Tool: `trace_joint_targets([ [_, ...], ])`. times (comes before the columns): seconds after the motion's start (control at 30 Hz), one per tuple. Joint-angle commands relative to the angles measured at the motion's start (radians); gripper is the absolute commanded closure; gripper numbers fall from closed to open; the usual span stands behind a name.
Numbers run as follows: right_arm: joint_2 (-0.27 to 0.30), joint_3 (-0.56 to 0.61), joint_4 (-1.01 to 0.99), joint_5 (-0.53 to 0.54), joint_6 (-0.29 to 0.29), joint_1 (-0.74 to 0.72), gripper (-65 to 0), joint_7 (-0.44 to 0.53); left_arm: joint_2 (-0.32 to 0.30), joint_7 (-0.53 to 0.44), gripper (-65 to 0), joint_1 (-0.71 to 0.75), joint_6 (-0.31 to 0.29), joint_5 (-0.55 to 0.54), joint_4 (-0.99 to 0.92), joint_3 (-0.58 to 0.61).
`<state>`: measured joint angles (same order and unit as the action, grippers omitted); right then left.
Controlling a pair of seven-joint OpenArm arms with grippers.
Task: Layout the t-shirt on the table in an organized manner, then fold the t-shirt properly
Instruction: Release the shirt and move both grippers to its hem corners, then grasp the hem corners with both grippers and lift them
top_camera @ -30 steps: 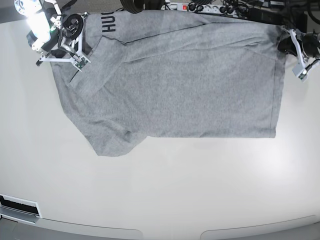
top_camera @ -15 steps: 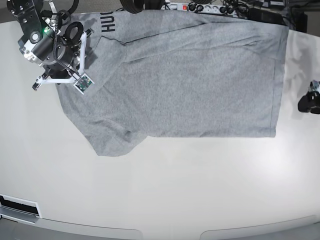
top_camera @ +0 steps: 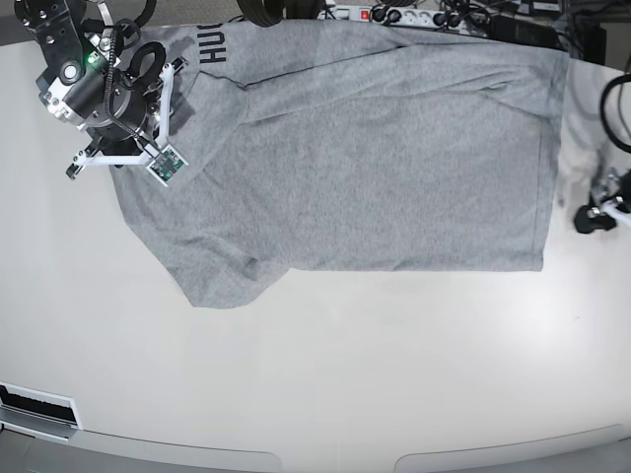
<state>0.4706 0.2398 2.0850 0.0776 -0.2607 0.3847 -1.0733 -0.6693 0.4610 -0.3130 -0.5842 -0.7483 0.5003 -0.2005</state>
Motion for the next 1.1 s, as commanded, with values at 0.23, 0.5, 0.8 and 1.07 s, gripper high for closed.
trace_joint_targets([
  [0.23,0.012,-0.006,0.017,-0.004,0.004,0.003,-15.0,-0.010,0.104,-0.186,-34.6,-0.063,0.055,0.115,-0.027,0.036],
  [0.5,0.012,-0.006,0.017,-0.004,0.042,0.003,-15.0,0.008,0.169,-0.198,-34.2,-0.126,0.053,0.146,-0.027,0.036],
  [0.8,0.012,-0.006,0.009,-0.014,0.052,-0.009,-15.8,0.138,0.198,-0.108,-15.3,-0.139,0.013,0.115,-0.027,0.081],
  [1.07,0.011,-0.006,-0.167,-0.033,0.161,-0.230,-31.3,0.248,0.170,-0.093,0.0,-0.139,0.043,0.068,-0.027,0.082],
])
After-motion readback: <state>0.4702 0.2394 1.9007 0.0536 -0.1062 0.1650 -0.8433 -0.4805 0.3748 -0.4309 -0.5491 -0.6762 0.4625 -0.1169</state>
